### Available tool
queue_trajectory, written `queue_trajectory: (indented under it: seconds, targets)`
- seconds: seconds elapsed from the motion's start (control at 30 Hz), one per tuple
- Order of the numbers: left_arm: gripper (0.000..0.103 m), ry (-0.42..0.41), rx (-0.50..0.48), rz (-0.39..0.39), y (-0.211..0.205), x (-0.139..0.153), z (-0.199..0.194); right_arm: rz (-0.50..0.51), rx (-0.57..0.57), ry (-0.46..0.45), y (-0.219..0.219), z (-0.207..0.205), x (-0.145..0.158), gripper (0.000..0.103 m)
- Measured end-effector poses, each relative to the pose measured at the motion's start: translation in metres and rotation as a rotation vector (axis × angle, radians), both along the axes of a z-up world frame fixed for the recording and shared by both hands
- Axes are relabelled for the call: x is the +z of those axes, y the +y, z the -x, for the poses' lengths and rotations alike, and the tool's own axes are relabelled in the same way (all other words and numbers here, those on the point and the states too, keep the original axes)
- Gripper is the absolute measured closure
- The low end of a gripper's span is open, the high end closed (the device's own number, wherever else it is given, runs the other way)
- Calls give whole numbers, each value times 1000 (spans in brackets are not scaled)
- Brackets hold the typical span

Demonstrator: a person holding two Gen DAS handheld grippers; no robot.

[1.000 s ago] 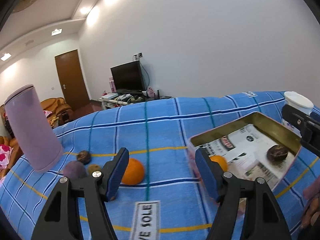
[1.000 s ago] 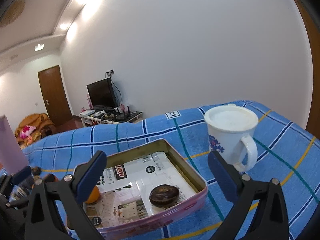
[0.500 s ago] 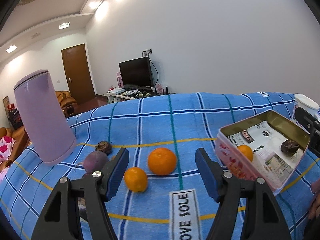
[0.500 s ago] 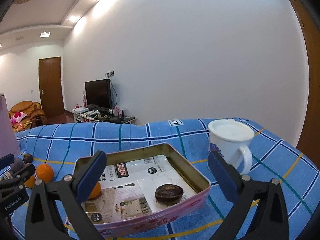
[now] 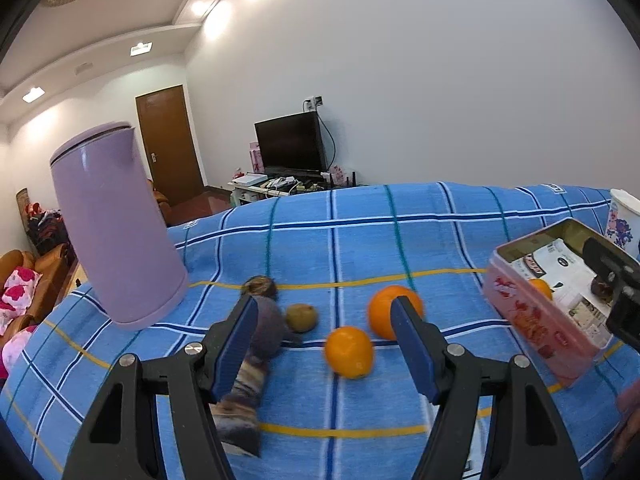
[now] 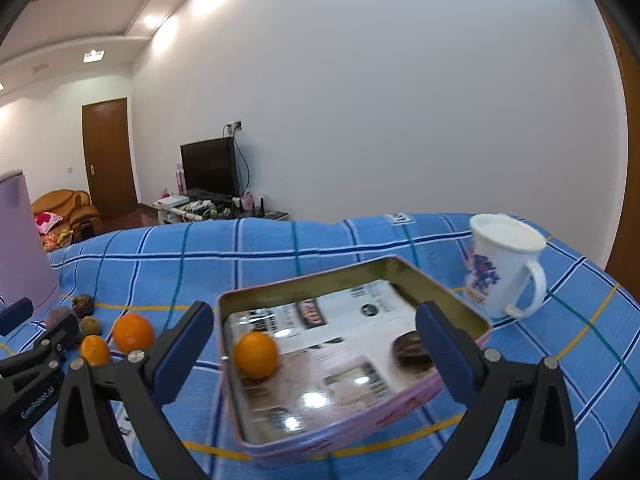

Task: Organize fruits

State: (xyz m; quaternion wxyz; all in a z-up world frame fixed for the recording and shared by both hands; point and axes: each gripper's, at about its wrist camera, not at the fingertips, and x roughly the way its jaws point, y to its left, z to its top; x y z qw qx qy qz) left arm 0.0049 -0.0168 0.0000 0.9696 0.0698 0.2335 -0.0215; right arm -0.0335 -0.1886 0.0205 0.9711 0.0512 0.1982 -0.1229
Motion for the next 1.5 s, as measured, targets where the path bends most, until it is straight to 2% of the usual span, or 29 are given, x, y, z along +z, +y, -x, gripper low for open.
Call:
queue_trajectory:
  seconds: [0.43,0.97,1.3,1.37,1.5]
  targets:
    - [33,32,25,33,52,-2,-8,76,5,-5,68,-14,4,0]
    - [33,83,52,57,82,-8,-18,30,29,31,99,-35,1,0]
    - [33,19,69,34,81,-4,-9,40,36,-16,107,-28,4,0]
    - [28,6,75,32,81,-2,-7,42,33,-36,107,-24,5,0]
    - [26,-39,85,26,81,2,1,49,37,-53,109,-22,7,0]
